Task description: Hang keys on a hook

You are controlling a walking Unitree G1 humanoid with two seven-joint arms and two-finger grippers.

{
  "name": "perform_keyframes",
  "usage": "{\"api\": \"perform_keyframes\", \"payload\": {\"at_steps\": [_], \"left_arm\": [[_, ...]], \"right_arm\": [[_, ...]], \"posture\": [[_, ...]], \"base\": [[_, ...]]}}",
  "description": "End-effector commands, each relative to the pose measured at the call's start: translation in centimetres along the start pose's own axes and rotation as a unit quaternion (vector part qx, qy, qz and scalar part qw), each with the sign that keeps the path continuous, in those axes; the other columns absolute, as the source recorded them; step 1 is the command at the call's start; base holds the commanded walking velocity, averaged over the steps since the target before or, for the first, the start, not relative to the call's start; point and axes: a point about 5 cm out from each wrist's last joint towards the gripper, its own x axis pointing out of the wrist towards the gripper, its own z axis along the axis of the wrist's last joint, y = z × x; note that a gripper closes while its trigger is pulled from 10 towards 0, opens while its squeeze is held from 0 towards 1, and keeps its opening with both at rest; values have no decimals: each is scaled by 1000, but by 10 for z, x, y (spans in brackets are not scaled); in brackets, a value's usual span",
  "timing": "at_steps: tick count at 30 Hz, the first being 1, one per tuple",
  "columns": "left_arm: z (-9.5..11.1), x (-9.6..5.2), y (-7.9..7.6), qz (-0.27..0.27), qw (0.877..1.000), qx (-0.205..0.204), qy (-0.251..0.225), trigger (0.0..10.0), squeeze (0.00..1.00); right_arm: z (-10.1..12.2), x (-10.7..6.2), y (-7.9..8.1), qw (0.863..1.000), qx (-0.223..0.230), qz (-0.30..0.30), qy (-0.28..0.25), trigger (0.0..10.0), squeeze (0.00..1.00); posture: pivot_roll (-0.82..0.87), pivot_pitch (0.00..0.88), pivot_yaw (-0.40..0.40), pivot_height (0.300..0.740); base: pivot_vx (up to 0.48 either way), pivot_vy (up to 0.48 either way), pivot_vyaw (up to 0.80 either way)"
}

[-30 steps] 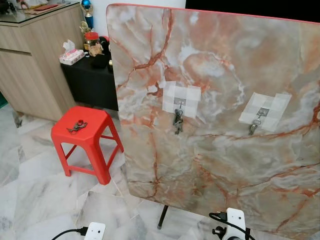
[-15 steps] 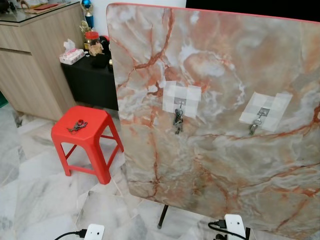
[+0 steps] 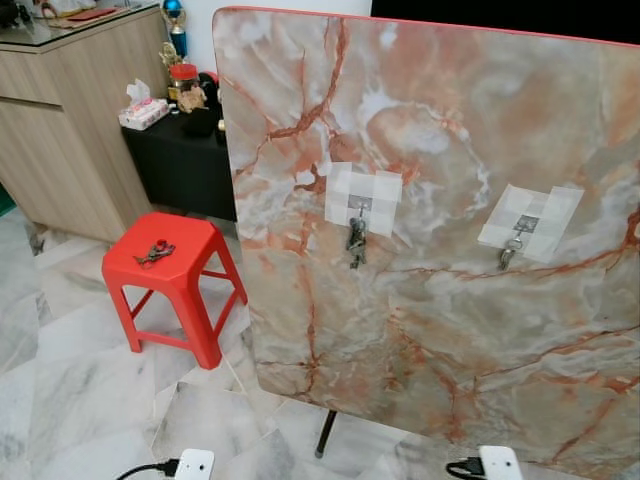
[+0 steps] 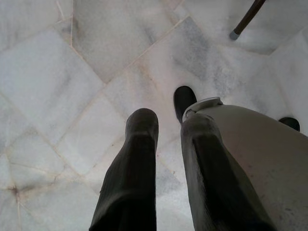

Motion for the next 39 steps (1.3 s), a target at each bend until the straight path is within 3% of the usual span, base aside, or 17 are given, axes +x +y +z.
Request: {"api": "perform_keyframes", "payload": {"at_steps": [1, 5, 9, 12, 14, 18, 24, 31, 35, 37, 38, 39], "left_arm": [[-5, -1, 1, 3, 1000, -4, 14, 10000, 0], [-4, 0, 0, 3, 1000, -5, 13, 10000, 0], [1, 1, -9, -1, 1000, -5, 10, 10000, 0], [2, 1, -13, -3, 1000, -5, 8, 10000, 0], [4, 2, -17, -4, 1000, -5, 7, 10000, 0], [6, 2, -18, -5, 1000, -6, 6, 10000, 0], [6, 2, -12, -1, 1000, -8, 5, 10000, 0], [4, 1, -4, 3, 1000, -8, 6, 10000, 0], [4, 1, 3, 7, 1000, -10, 7, 10000, 0], [3, 1, 6, 9, 1000, -11, 7, 10000, 0], [4, 1, 3, 7, 1000, -10, 7, 10000, 0], [4, 1, 1, 6, 1000, -10, 6, 10000, 0]], "right_arm": [[-2, 0, -1, 1000, 5, 1, 1, 10000, 0], [-2, 0, 1, 1000, 5, 3, 1, 10000, 0], [-1, 2, 15, 1000, 5, 9, 0, 10000, 0], [2, 5, 31, 1000, 7, 16, -3, 10000, 0], [7, 8, 59, 999, 8, 30, -8, 10000, 0], [13, 9, 78, 999, 11, 39, -13, 10000, 0], [29, 9, 98, 998, 8, 50, -24, 10000, 0], [43, 9, 109, 998, 8, 52, -34, 10000, 0], [51, 7, 129, 997, 7, 60, -39, 10000, 0], [49, 8, 124, 998, 7, 59, -38, 10000, 0], [44, 10, 106, 998, 8, 51, -35, 10000, 0], [42, 10, 102, 998, 9, 49, -34, 10000, 0]], "posture": [[-18, 0, -51, 740], [-17, 0, -54, 740], [-17, 0, -55, 740], [-15, 0, -57, 740], [-15, 0, -57, 740], [-14, 0, -56, 740], [-12, 0, -56, 740], [-14, 0, -54, 740], [-13, 0, -58, 740], [-16, 0, -57, 740], [-17, 0, -58, 740], [-17, 0, -58, 740]], "base": [[0, 259, 0], [0, 367, 0], [0, 392, 0], [0, 394, 0], [0, 392, 0], [0, 392, 0], [0, 391, 0], [0, 391, 0], [0, 393, 0], [0, 390, 0], [0, 390, 0], [0, 386, 0]]}}
